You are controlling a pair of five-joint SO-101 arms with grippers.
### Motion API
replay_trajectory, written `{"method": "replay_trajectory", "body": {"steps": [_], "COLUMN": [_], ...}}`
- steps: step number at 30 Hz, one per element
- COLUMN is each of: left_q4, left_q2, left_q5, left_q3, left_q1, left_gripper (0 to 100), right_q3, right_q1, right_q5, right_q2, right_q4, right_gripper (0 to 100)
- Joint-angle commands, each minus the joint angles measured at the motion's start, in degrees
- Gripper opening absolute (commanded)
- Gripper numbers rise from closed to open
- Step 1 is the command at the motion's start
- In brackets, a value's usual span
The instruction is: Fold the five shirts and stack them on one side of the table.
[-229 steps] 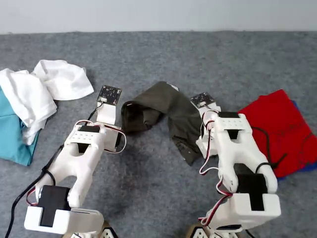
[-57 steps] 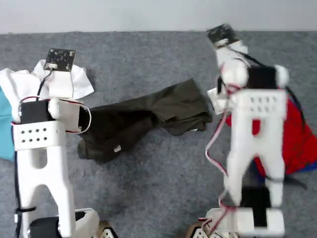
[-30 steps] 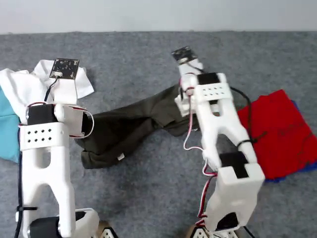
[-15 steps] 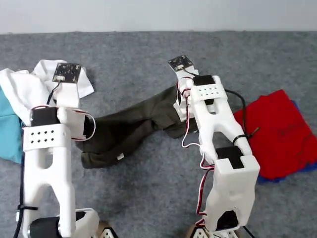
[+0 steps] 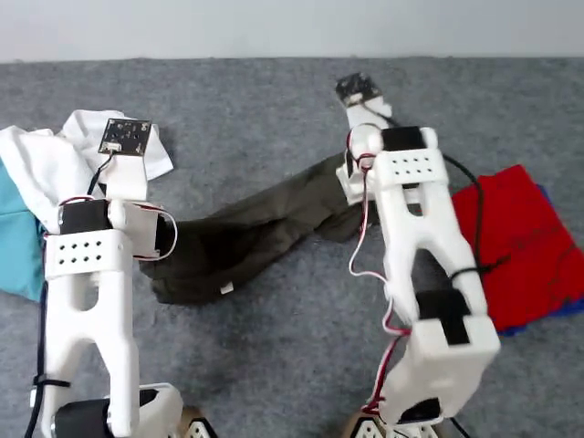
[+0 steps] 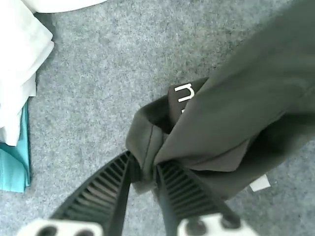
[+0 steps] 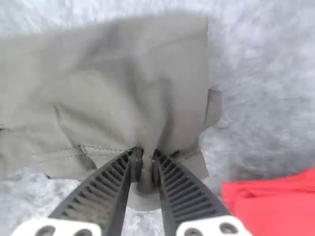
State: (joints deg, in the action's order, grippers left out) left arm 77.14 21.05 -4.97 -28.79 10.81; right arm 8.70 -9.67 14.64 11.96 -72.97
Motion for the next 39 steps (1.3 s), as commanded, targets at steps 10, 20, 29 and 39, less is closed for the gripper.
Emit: {"method": "replay_trajectory", "body": {"steps": [10,20,29,39], "left_q4": [-0.7,-0.7,-0.7,-0.7], "left_q2": [2.0,2.0,2.0,1.7], "left_q5": [-0.4,-0.4,-0.4,-0.4], "left_q3": [0.5,0.2,0.2,0.1], "left_q1": [0.1,0.1,0.1,0.1], "left_gripper": [1,1,1,1], "right_q3": [1.9,-2.3,-40.2,-46.9], "right_q1": [0.3,0.4,-0.1,-2.7], "right_q5": [-0.4,-0.3,-0.1,-0.1], "right_q2": [-25.9,-31.6,-31.7,-31.7], "right_q4": [-13.4,-23.3,2.2,7.9], "right_gripper": [0.9,0.9,0.9,0.9]}}
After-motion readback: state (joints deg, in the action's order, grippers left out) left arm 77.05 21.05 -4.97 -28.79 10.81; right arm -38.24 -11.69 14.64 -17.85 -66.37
